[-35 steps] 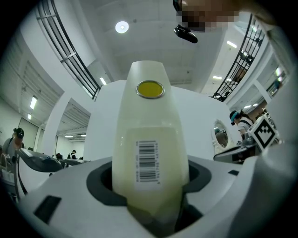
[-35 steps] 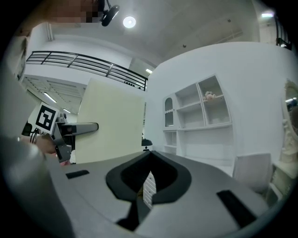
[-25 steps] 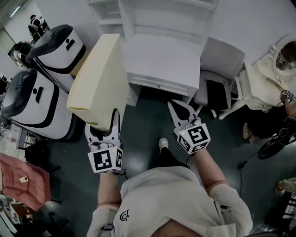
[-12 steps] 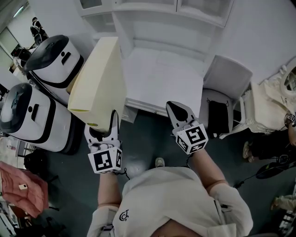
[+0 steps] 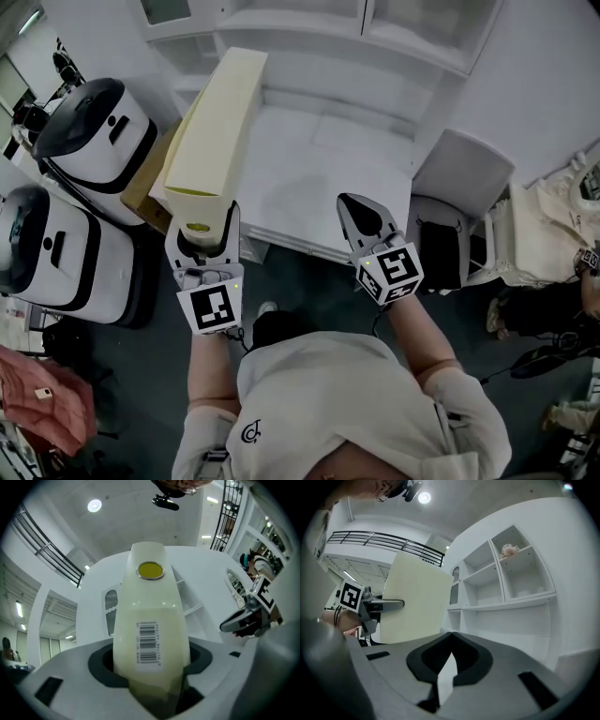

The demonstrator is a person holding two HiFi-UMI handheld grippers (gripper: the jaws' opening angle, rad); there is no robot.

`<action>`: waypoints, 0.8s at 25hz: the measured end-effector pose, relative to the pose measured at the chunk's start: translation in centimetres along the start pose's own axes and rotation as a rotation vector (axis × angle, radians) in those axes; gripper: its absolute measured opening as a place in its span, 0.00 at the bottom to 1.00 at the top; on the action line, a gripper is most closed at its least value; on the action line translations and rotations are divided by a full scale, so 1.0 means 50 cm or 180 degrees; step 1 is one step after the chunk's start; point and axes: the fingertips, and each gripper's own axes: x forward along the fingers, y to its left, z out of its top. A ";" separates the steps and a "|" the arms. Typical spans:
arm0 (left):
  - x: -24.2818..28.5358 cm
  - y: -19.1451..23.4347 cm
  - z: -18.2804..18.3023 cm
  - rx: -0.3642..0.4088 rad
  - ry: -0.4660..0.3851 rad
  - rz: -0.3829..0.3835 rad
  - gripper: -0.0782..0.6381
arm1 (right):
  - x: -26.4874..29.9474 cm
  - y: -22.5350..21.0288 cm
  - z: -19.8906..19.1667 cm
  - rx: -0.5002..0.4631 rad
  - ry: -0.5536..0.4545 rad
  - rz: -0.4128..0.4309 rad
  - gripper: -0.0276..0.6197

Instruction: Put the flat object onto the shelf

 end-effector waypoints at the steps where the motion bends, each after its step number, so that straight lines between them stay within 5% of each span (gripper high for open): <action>1: 0.023 0.005 0.000 0.0048 -0.0023 -0.0054 0.52 | 0.017 -0.006 0.005 -0.0015 -0.0012 -0.0024 0.06; 10: 0.239 0.083 0.026 0.0745 -0.0273 -0.0559 0.52 | 0.154 -0.039 0.065 -0.0142 -0.0186 -0.0436 0.05; 20: 0.405 0.161 0.095 0.1903 -0.0792 -0.0598 0.52 | 0.260 -0.014 0.083 -0.0378 -0.0215 -0.0957 0.05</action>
